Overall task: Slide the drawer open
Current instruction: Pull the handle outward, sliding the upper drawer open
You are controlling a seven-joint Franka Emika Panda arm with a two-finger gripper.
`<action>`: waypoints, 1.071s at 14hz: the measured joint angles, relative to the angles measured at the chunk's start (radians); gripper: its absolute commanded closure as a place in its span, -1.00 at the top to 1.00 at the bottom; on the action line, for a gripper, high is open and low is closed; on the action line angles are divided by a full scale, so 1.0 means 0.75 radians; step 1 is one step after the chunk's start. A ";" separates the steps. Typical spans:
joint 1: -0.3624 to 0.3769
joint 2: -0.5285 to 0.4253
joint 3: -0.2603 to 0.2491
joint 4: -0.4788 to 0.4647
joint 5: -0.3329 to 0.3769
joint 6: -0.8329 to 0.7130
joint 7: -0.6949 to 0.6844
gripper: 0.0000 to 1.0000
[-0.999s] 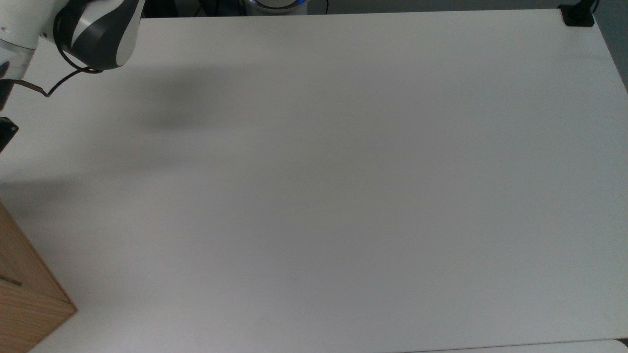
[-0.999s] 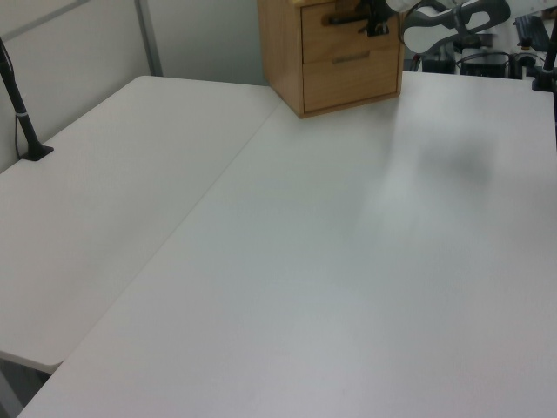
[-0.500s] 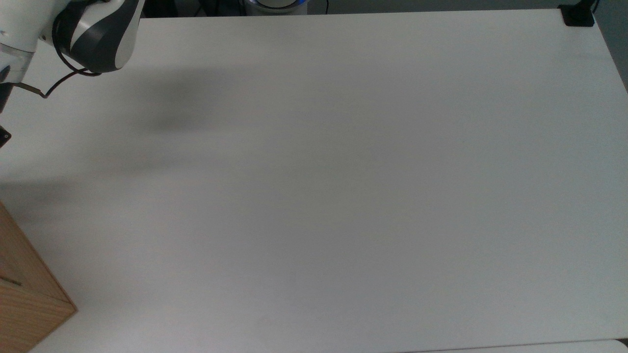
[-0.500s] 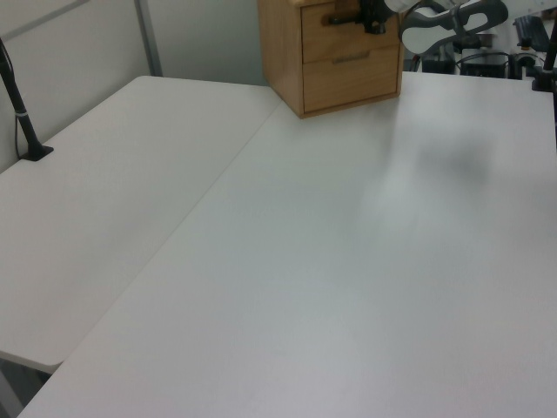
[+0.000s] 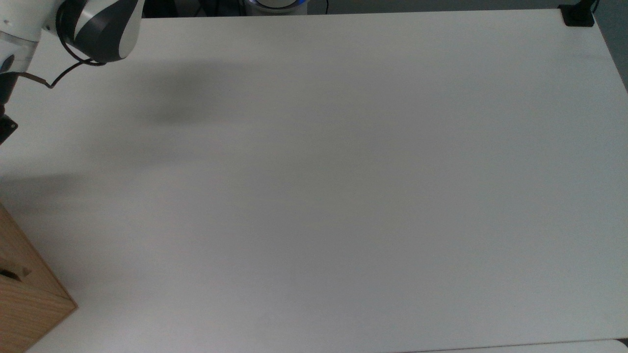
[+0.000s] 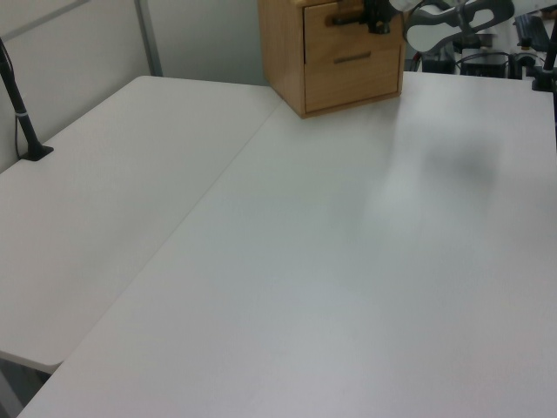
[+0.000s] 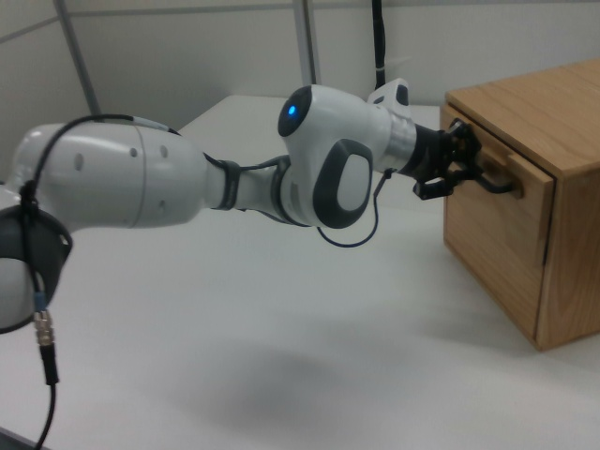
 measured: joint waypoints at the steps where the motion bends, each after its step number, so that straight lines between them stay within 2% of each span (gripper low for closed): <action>1: 0.006 -0.042 0.001 -0.056 0.000 0.000 0.000 -0.72; 9: 0.087 -0.432 0.003 -0.545 0.000 -0.010 0.000 -0.69; 12: 0.120 -0.561 0.003 -0.661 0.000 -0.096 0.000 -0.67; 15: 0.153 -0.667 0.003 -0.690 0.000 -0.325 0.000 -0.67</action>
